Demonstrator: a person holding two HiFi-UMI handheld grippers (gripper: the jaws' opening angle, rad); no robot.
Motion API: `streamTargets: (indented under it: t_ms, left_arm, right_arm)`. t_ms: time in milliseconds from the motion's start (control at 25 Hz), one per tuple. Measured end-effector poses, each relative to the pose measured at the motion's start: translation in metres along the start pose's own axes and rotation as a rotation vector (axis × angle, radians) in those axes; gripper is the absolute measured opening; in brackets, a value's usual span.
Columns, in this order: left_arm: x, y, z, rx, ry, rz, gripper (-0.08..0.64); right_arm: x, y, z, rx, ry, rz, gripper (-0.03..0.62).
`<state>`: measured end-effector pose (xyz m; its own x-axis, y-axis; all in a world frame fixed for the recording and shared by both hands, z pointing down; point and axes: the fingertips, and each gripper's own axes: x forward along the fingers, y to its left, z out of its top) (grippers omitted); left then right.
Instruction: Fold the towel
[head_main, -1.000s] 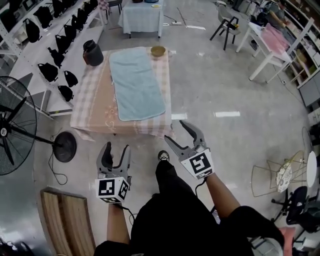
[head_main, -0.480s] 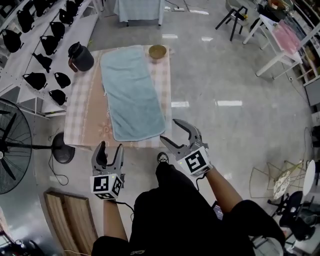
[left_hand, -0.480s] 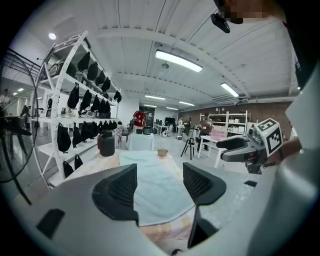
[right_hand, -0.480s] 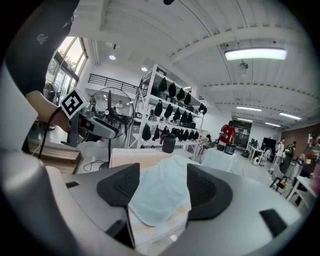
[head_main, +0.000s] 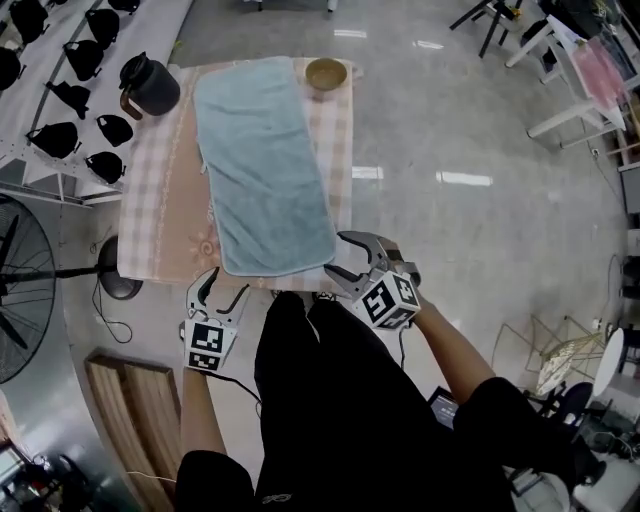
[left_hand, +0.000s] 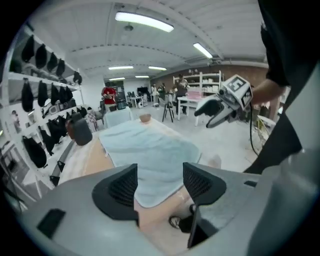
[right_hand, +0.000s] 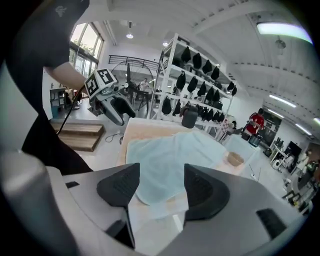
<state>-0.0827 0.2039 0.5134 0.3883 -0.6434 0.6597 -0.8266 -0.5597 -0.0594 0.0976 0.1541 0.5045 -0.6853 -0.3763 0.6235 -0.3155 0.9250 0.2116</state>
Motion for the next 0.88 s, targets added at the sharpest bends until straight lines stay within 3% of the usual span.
streamTargets:
  t_ms: [200,560,680,880]
  left_arm:
    - [0.034,-0.005,-0.063,0.142,0.185,-0.103,0.270]
    - [0.068,0.011,-0.112,0.425,0.430,-0.256,0.270]
    - [0.076,0.008,-0.121,0.500,0.480,-0.314,0.268]
    - [0.086,0.014,-0.120,0.532,0.492,-0.347,0.261]
  right_arm:
    - [0.030,0.023,-0.042,-0.045,0.105,0.077,0.278]
    - [0.070,0.043,-0.079,-0.101,0.214,0.169,0.275]
    - [0.075,0.047,-0.088,-0.130,0.262,0.204,0.271]
    - [0.081,0.043,-0.096,-0.140,0.312,0.203,0.210]
